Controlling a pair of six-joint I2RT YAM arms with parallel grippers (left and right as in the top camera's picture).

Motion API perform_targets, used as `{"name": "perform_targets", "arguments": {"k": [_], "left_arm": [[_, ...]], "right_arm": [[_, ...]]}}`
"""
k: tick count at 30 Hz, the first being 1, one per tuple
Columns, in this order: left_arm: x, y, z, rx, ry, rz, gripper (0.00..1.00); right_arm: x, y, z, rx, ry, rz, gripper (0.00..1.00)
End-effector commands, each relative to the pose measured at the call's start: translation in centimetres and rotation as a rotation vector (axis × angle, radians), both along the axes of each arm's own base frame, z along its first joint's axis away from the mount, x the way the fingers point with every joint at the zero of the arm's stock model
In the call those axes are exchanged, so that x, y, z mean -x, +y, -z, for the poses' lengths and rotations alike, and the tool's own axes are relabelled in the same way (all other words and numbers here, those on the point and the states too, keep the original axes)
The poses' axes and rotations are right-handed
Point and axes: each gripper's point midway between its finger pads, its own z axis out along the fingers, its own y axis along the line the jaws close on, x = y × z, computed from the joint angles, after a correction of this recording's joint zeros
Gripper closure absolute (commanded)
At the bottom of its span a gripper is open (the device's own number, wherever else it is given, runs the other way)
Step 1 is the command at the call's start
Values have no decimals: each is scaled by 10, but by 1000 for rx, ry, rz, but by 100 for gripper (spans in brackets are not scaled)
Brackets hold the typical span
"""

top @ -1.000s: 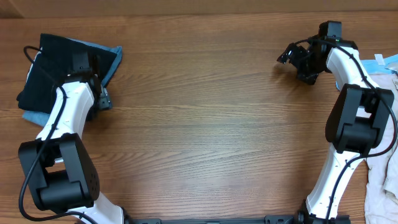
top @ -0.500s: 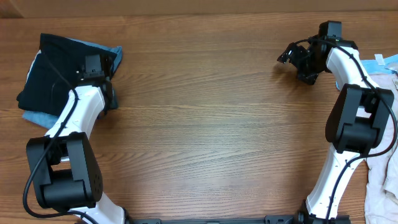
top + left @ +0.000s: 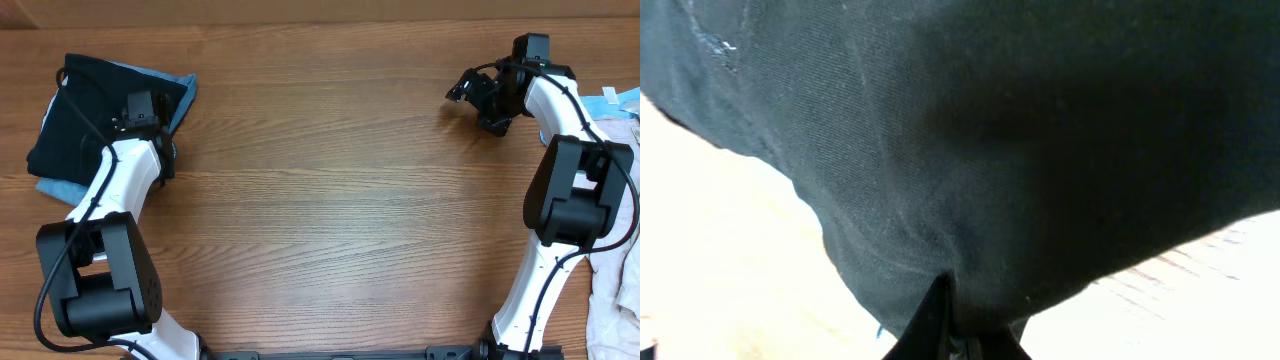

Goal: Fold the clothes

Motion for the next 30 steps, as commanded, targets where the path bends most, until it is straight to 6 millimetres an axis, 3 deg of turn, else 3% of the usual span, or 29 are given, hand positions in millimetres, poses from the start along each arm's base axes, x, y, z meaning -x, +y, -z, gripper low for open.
{"name": "perform_targets", "arguments": {"k": [1, 4, 6, 10, 11, 13, 14, 17, 18, 19, 21, 23, 25, 28, 30], "left_arm": [[16, 28, -23, -191, 55, -50, 96], [33, 47, -51, -371, 95, -115, 96], [39, 50, -59, -424, 123, -121, 96], [46, 29, -35, -270, 193, -55, 93], [49, 24, -29, -225, 210, -43, 87], [55, 17, -22, -175, 239, -29, 33], [60, 16, -23, -174, 270, -24, 19], [56, 7, -52, -171, 276, -33, 14], [48, 2, -69, -153, 253, -28, 15], [37, -7, -87, -101, 212, -13, 23], [4, -36, -118, 131, 45, 25, 69], [-20, -46, -140, 275, -93, 44, 96], [-27, -12, -149, 168, -174, -71, 96], [-31, 26, -150, -49, -159, -136, 96], [-39, 36, -141, -112, -128, -130, 96]], "right_arm": [[-2, -7, -4, 25, -6, 15, 0], [-2, -7, -4, 25, -6, 15, 0], [-2, -7, -4, 25, -6, 15, 0], [-2, -7, -4, 25, -6, 15, 0], [-2, -7, -4, 25, -6, 15, 0], [-2, -7, -4, 25, -6, 15, 0], [-2, -7, -4, 25, -6, 15, 0], [-2, -7, -4, 25, -6, 15, 0], [-2, -7, -4, 25, -6, 15, 0], [-2, -7, -4, 25, -6, 15, 0], [-2, -7, -4, 25, -6, 15, 0], [-2, -7, -4, 25, -6, 15, 0], [-2, -7, -4, 25, -6, 15, 0], [-2, -7, -4, 25, -6, 15, 0], [-2, -7, -4, 25, -6, 15, 0]]}}
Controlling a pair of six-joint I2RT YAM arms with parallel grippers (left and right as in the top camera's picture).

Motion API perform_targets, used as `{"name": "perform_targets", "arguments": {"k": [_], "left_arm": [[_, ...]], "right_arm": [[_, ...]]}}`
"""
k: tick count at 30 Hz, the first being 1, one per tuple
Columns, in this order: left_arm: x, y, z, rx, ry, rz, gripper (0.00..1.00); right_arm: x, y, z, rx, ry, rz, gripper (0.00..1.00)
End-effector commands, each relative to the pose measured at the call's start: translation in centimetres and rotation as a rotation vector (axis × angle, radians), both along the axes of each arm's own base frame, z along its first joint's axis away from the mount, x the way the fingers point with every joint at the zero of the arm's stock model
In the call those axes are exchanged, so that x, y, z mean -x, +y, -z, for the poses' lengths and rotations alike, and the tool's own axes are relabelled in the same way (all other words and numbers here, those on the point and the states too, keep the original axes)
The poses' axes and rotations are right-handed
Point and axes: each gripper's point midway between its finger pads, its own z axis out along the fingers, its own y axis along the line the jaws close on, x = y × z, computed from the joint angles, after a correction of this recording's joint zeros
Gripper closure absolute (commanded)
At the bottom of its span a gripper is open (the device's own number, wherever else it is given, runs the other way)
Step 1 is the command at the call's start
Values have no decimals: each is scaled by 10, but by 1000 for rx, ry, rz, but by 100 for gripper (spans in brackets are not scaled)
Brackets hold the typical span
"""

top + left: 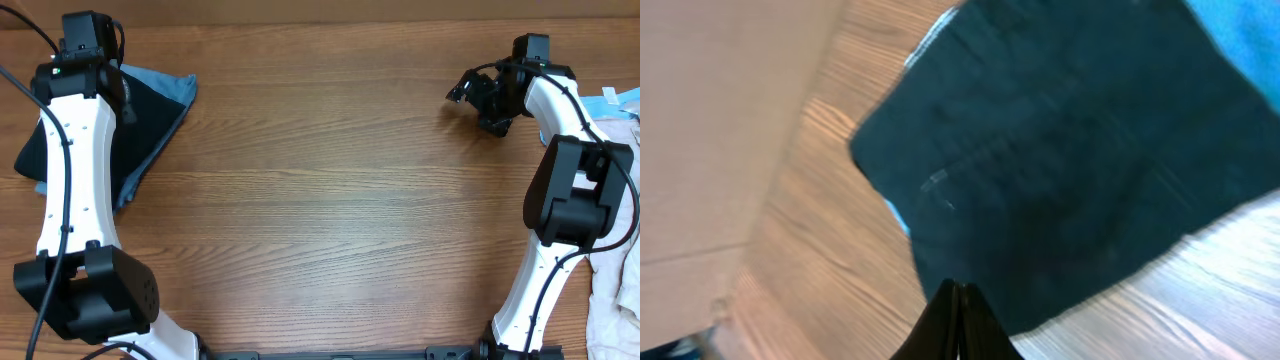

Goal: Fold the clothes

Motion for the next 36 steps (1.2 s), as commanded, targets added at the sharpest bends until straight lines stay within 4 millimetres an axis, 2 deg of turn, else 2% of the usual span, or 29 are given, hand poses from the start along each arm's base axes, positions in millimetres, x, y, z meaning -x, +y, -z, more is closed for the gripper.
{"name": "perform_targets", "arguments": {"k": [1, 3, 7, 10, 12, 13, 15, 17, 18, 19, 21, 22, 23, 25, 27, 28, 29, 30, 31, 34, 36], "left_arm": [[-10, 24, 20, -143, 86, -39, 96], [-12, 30, 45, -145, 153, -48, 96], [0, 38, 120, -105, 370, -67, 96], [10, 34, 177, -44, 459, -126, 96], [5, 28, 202, 1, 457, -126, 96], [1, 27, 205, 13, 440, -124, 96], [-11, 31, 185, -31, 380, -125, 96], [-18, 31, 152, -56, 309, -127, 96], [-21, 29, 133, -62, 258, -129, 96], [-27, 25, 101, -73, 174, -121, 96], [-36, 15, 55, -89, 37, -101, 96], [-53, -9, 24, -52, -66, 10, 96], [-66, -35, 15, 16, -94, 149, 96], [-77, -72, 21, 147, -100, 308, 96], [-83, -112, 51, 359, -70, 434, 96], [-84, -122, 66, 404, -34, 479, 96], [-82, -125, 85, 426, 22, 500, 96], [-77, -124, 119, 435, 120, 510, 96], [-74, -124, 139, 446, 174, 515, 96], [-68, -121, 190, 470, 285, 501, 96], [-64, -112, 208, 438, 335, 489, 96]], "right_arm": [[-2, -5, -4, 20, -11, 10, 0], [-2, -5, -4, 20, -11, 10, 0], [-2, -5, -4, 20, -11, 10, 0], [-2, -5, -4, 20, -11, 10, 0], [-2, -5, -4, 20, -11, 11, 0], [-2, -5, -4, 20, -11, 11, 0], [-2, -5, -4, 20, -11, 10, 0], [-2, -5, -4, 20, -11, 10, 0], [-2, -5, -4, 20, -11, 10, 0], [-2, -5, -4, 20, -11, 10, 0], [-2, -5, -4, 20, -11, 11, 0], [-2, -5, -4, 20, -11, 10, 0], [-2, -5, -4, 20, -11, 10, 0], [-2, -5, -4, 20, -11, 11, 0], [-2, -5, -4, 20, -11, 10, 0], [-2, -5, -4, 20, -11, 11, 0], [-2, -5, -4, 20, -11, 10, 0], [-2, -5, -4, 20, -11, 11, 0], [-2, -5, -4, 20, -11, 11, 0], [-2, -5, -4, 20, -11, 10, 0], [-2, -5, -4, 20, -11, 11, 0]]}}
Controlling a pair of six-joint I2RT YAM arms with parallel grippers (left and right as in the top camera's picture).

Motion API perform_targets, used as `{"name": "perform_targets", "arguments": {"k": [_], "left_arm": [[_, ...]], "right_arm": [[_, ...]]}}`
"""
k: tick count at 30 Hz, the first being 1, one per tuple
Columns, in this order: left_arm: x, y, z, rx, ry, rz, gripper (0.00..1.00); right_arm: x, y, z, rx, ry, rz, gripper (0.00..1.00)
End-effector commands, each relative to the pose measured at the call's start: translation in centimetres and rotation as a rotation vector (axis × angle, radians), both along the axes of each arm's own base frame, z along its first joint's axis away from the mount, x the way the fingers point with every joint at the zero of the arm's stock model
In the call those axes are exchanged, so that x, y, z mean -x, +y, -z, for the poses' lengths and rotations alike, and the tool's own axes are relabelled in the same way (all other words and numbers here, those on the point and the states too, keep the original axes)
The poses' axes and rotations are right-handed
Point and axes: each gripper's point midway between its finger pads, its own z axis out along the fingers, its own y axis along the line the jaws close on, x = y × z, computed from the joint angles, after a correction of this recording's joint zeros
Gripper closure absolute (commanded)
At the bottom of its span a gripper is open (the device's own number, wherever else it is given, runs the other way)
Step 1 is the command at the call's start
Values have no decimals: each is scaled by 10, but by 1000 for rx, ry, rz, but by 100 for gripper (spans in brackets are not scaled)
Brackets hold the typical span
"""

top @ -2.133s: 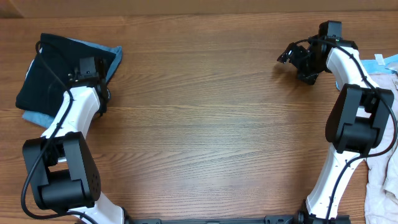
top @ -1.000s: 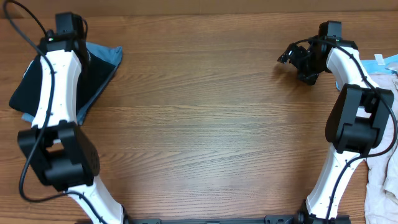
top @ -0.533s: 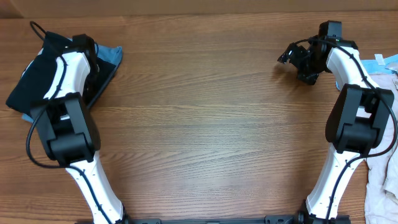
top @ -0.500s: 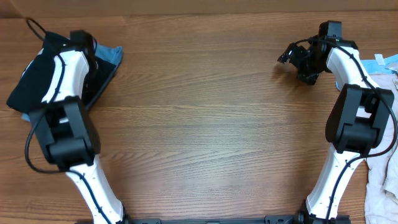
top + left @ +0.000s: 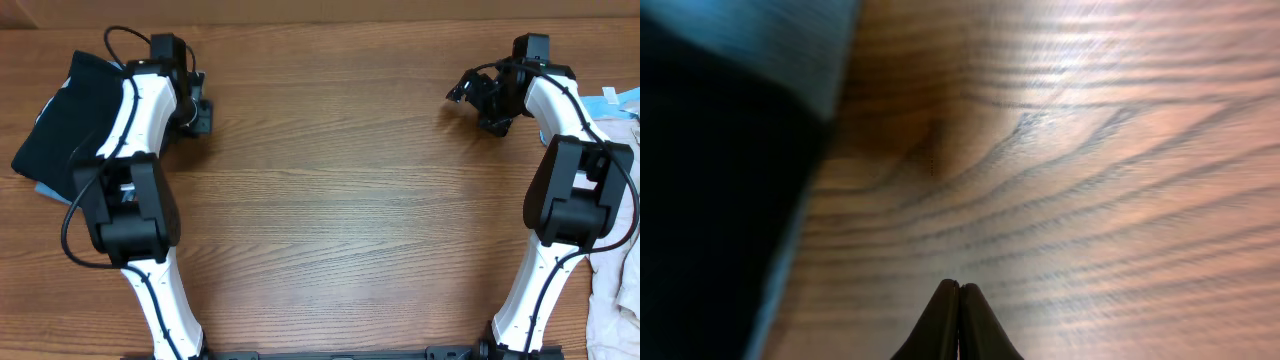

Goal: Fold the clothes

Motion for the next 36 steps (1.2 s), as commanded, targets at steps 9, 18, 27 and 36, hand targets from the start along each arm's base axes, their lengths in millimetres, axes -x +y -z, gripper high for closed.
{"name": "perform_targets", "arguments": {"k": [9, 18, 27, 36], "left_arm": [[-16, 55, 34, -118, -25, -10, 96], [-28, 111, 32, -111, -127, -208, 96], [-36, 139, 28, -28, -213, -278, 96], [-65, 154, 12, -73, -357, -319, 96]], "right_arm": [[-2, -5, -4, 20, -10, 10, 0], [-2, -5, -4, 20, -10, 10, 0], [-2, -5, -4, 20, -10, 10, 0], [-2, -5, -4, 20, -10, 10, 0]]}}
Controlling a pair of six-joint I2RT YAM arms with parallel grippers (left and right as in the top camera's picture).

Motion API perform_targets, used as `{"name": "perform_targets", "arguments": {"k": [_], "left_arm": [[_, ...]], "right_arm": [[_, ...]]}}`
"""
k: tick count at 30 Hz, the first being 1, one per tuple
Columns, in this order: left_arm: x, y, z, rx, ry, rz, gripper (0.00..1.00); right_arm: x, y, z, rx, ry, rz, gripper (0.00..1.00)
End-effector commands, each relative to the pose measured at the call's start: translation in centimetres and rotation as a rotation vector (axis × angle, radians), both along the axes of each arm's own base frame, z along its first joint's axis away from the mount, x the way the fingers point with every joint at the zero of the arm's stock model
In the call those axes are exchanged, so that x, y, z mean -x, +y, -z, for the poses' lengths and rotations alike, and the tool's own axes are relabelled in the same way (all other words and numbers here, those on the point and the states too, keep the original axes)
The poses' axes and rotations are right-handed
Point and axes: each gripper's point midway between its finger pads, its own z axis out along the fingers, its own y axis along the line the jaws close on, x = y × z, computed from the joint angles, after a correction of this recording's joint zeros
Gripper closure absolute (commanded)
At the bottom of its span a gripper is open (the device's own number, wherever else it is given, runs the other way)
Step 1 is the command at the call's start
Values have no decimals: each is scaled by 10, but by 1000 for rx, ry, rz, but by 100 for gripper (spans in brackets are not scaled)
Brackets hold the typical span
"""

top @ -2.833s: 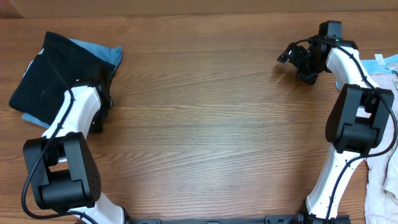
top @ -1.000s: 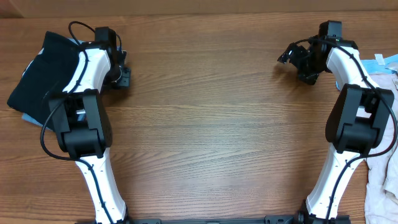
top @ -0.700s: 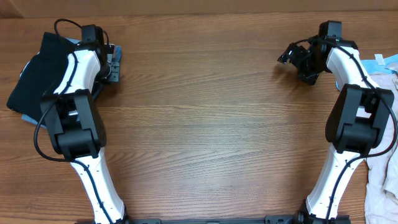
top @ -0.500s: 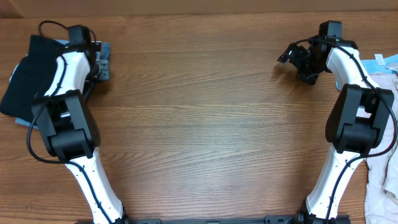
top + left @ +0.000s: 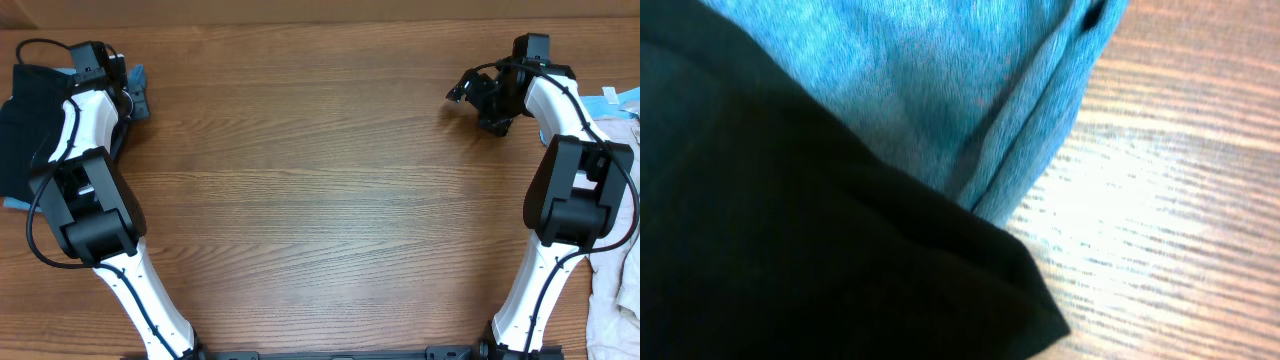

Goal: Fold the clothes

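Observation:
A folded black garment (image 5: pixel 20 130) lies at the table's far left edge on top of a blue cloth (image 5: pixel 135 75). In the left wrist view the black garment (image 5: pixel 790 250) fills the lower left, with the blue cloth (image 5: pixel 940 90) behind it and bare wood to the right. My left gripper (image 5: pixel 130 100) is at the right side of this pile, by the blue cloth. Its fingers are lost against the black fabric. My right gripper (image 5: pixel 468 92) hangs at the back right, fingers spread, holding nothing.
A heap of white clothes (image 5: pixel 615 290) lies at the right edge, with a light blue item (image 5: pixel 615 97) behind the right arm. The wooden table (image 5: pixel 320 200) stretches between the two arms.
My left gripper was shut over bare wood just right of the pile. It is now further left, against the blue cloth, and the pile sits further left at the table's edge.
First my left gripper was pressed close on the black garment. Then it was at the back left over the pile, shut and empty. Later it was shut to the right of the pile. Now the pile lies further left. The right arm has stayed still.

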Motion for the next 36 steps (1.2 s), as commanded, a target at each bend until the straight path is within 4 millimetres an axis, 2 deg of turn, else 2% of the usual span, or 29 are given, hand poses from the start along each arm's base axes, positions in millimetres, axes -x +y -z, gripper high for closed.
{"name": "perform_targets", "arguments": {"k": [1, 3, 5, 9, 12, 13, 15, 18, 23, 27, 31, 36], "left_arm": [[-5, 7, 5, -14, -19, -26, 96], [-9, 8, 3, -16, -38, -26, 96], [-18, -1, -3, 13, -74, 0, 96], [-37, -24, -57, 14, -110, 51, 96], [-36, -41, -96, 17, -85, 75, 96], [-31, -42, -96, 9, -61, 72, 96], [-17, -37, -79, -32, 28, 44, 96], [1, -35, -32, -40, 148, 29, 96], [8, -27, 37, -66, 267, 33, 96], [-6, -13, 39, -134, 217, 1, 96], [-17, -10, 51, -143, 183, 1, 96], [-36, -14, 42, -170, 112, 25, 96]], "right_arm": [[-2, -5, -4, 19, -10, 11, 0], [-2, -5, -4, 19, -10, 11, 0], [-2, -5, -4, 19, -10, 11, 0], [-2, -5, -4, 19, -10, 11, 0], [-2, -5, -4, 19, -10, 11, 0], [-2, -5, -4, 20, -10, 10, 0], [-2, -5, -4, 19, -10, 11, 0], [-2, -5, -4, 19, -10, 11, 0], [-2, -5, -4, 20, -10, 10, 0], [-2, -5, -4, 20, -10, 10, 0], [-2, -5, -4, 19, -10, 11, 0], [-2, -5, -4, 20, -10, 10, 0]]}}
